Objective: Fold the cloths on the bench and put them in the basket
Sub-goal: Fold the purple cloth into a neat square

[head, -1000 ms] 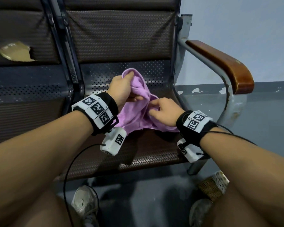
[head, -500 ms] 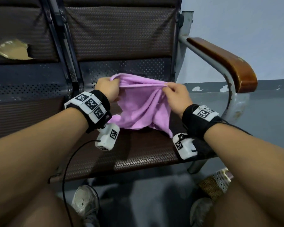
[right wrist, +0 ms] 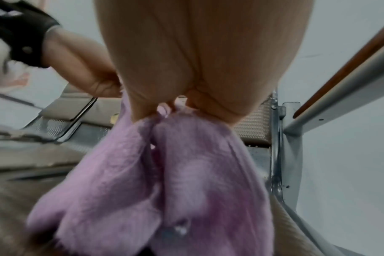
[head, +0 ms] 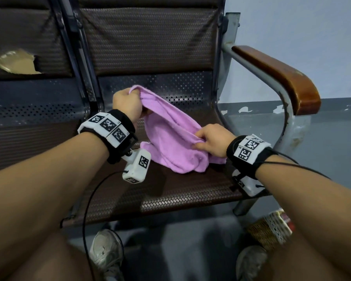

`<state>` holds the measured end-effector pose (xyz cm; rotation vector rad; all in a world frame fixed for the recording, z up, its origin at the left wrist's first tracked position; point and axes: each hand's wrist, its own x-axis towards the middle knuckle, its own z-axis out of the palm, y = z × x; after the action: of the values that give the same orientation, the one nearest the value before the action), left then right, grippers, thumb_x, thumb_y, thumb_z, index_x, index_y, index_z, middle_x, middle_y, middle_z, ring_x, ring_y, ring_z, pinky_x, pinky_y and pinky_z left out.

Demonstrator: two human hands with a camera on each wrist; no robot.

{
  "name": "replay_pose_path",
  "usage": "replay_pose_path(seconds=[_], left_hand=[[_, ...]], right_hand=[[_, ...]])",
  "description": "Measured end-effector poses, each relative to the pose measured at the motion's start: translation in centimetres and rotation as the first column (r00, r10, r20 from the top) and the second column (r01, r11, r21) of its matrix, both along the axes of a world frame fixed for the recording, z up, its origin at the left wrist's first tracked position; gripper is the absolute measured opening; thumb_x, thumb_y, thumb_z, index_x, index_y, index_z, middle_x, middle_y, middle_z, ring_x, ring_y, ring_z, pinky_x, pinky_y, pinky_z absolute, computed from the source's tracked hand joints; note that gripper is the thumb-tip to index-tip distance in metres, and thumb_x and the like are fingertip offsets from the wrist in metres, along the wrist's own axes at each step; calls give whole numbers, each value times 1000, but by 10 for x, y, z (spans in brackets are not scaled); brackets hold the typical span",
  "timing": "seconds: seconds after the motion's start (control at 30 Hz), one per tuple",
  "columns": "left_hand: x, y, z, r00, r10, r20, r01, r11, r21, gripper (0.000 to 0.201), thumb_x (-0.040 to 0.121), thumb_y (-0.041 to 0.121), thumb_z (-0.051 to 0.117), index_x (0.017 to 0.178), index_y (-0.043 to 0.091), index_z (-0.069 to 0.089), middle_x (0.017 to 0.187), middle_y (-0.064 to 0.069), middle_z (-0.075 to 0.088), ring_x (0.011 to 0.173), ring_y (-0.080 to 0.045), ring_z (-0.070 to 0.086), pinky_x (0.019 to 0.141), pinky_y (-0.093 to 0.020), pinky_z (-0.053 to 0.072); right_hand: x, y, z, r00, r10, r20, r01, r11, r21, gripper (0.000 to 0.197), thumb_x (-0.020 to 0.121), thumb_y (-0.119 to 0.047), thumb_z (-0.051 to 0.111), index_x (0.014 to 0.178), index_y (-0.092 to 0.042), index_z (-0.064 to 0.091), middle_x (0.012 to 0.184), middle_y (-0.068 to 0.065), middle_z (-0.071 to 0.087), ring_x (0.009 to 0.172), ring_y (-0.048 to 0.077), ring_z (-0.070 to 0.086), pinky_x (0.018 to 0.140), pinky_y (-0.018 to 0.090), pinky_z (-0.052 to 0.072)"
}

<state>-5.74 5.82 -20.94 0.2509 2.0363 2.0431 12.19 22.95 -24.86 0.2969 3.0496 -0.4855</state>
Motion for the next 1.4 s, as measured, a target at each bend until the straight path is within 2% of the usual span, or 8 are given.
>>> replay_pose_path(seconds=[0.2,0.37,0.57,0.83,0.93,1.03,1.23,1.4], left_hand=[[-16,-8,-10,999,51,-20,-52,997,-63,19,97,6,47,96,6,66,93,-20,68,92,-40,71,78,-51,61],[-23,-14,-16,989,149,-10,-149,986,-80,29,82,-7,43,74,16,60,84,-15,69,82,-38,72,66,-47,62],[-25,-10,-22,996,82,20,-80,994,-68,46,83,-7,29,88,20,65,92,-13,69,74,-26,70,63,-38,61],[-29,-17,-28,1000,4,1,-3,976,-216,40,88,-8,52,73,19,76,73,-7,73,61,-15,72,59,-25,60],[-26,-18,-25,998,-37,51,49,968,-246,38,89,-5,37,97,9,71,82,-15,70,58,-23,70,51,-28,57],[-21,-18,-25,995,-80,55,90,974,-206,47,83,-4,26,95,7,70,74,-25,67,46,-24,68,43,-26,54],[-27,-27,-24,983,-77,-169,4,918,-396,30,89,13,38,87,6,67,106,-28,67,84,-26,57,84,-41,51],[-28,-31,-18,966,-48,-252,-73,889,-452,34,96,27,33,74,14,55,85,-11,59,84,-27,50,73,-34,34]], right_hand=[[11,15,-13,975,-163,154,169,985,-24,49,93,-44,64,53,-17,51,52,0,49,52,19,50,53,27,35],[16,34,2,930,-322,-179,306,946,-109,22,94,-21,60,76,-24,71,60,-6,56,58,16,53,60,22,34],[25,35,-14,970,-231,72,239,961,-136,48,92,-41,67,52,-17,54,49,-4,47,47,11,46,49,26,34],[34,50,-10,967,-244,78,242,970,34,47,87,-40,72,51,-17,51,49,-1,45,51,15,46,49,25,30],[37,50,-11,974,-205,96,200,978,59,44,90,-35,66,53,-16,52,52,1,47,57,23,51,50,27,30],[38,47,-7,983,-183,2,182,979,88,47,96,-33,58,52,-22,51,51,-4,48,56,22,49,58,27,30],[41,50,11,951,-288,-117,286,958,-31,38,88,-35,69,53,-29,58,50,-2,52,52,16,49,52,26,31],[45,50,17,947,-224,-230,214,974,-67,28,86,-15,68,66,-24,51,61,-10,53,58,12,50,54,23,35]])
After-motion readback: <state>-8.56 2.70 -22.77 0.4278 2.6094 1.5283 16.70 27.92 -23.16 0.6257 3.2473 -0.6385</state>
